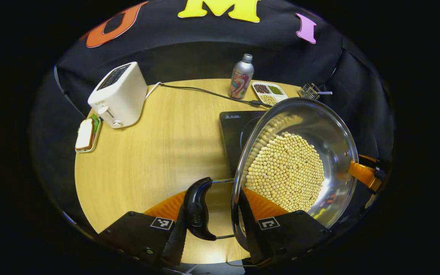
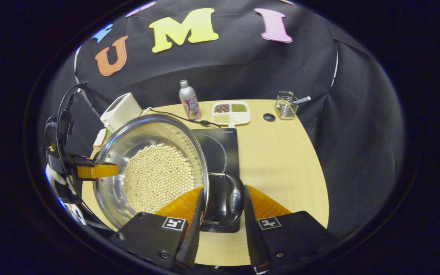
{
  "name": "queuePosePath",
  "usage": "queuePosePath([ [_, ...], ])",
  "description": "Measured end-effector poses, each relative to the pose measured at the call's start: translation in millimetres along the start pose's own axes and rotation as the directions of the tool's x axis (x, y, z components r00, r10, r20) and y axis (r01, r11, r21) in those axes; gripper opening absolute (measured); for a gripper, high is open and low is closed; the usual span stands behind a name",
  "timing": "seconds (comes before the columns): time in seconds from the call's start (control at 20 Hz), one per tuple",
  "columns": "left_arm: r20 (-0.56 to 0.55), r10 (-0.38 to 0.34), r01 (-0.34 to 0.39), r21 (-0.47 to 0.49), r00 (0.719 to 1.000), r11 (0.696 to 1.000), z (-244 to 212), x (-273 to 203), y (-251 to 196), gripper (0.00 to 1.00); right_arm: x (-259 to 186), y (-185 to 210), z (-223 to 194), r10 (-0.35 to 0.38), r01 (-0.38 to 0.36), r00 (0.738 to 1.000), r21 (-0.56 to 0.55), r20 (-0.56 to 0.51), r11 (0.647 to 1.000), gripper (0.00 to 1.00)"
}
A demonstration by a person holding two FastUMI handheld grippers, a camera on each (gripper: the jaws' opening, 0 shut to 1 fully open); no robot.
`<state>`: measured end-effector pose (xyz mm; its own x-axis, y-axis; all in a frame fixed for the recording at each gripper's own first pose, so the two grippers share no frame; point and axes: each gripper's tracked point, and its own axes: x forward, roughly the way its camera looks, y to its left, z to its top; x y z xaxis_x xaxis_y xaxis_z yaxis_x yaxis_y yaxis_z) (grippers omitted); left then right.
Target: First push the handle of the pot to place it horizontally, then grasp the pot with both hands and set it on the induction cooktop.
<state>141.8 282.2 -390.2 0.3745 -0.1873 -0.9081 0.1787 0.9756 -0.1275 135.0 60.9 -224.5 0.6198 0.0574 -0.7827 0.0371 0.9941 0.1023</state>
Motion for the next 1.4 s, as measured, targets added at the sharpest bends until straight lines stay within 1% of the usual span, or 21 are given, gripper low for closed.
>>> queuePosePath([
  [0.2,-0.008,-0.002,0.001,-0.015,1.000,1.000,0,-4,7,0.65,18,-27,11,-0.002,0.002,1.000,-0.009,-0.010,1.000,0.52],
  [0.4,-0.018,0.018,-0.018,-0.031,1.000,0.999,0,-8,7,0.65,41,-37,25,0.013,-0.014,1.000,-0.031,-0.027,0.999,0.53],
  [0.85,-0.050,0.053,-0.056,-0.059,0.997,0.997,-3,-17,3,0.65,89,-38,42,0.045,-0.049,0.996,-0.059,-0.074,0.997,0.53],
  [1.15,-0.067,0.059,-0.063,-0.059,0.996,0.996,-4,-18,1,0.65,107,-41,37,0.048,-0.054,0.993,-0.052,-0.111,0.997,0.53],
  [1.2,-0.072,0.056,-0.060,-0.046,0.996,0.997,-6,-14,0,0.65,112,-42,34,0.057,-0.063,0.993,-0.056,-0.108,0.996,0.52],
  [1.25,-0.086,0.055,-0.059,-0.050,0.995,0.997,-8,-13,-2,0.65,111,-44,40,0.060,-0.063,0.995,-0.038,-0.076,0.997,0.53],
  [1.3,-0.060,0.054,-0.057,-0.049,0.997,0.997,-3,-10,-5,0.65,117,-43,38,0.056,-0.060,0.996,-0.049,-0.075,0.997,0.53],
  [1.35,-0.064,0.051,-0.053,-0.035,0.997,0.998,-5,-12,-6,0.65,117,-43,36,0.050,-0.053,0.998,-0.082,-0.046,0.995,0.52],
  [1.4,-0.056,0.051,-0.054,-0.039,0.997,0.998,-4,-10,-6,0.65,119,-46,33,0.044,-0.048,0.998,-0.106,-0.034,0.993,0.53],
])
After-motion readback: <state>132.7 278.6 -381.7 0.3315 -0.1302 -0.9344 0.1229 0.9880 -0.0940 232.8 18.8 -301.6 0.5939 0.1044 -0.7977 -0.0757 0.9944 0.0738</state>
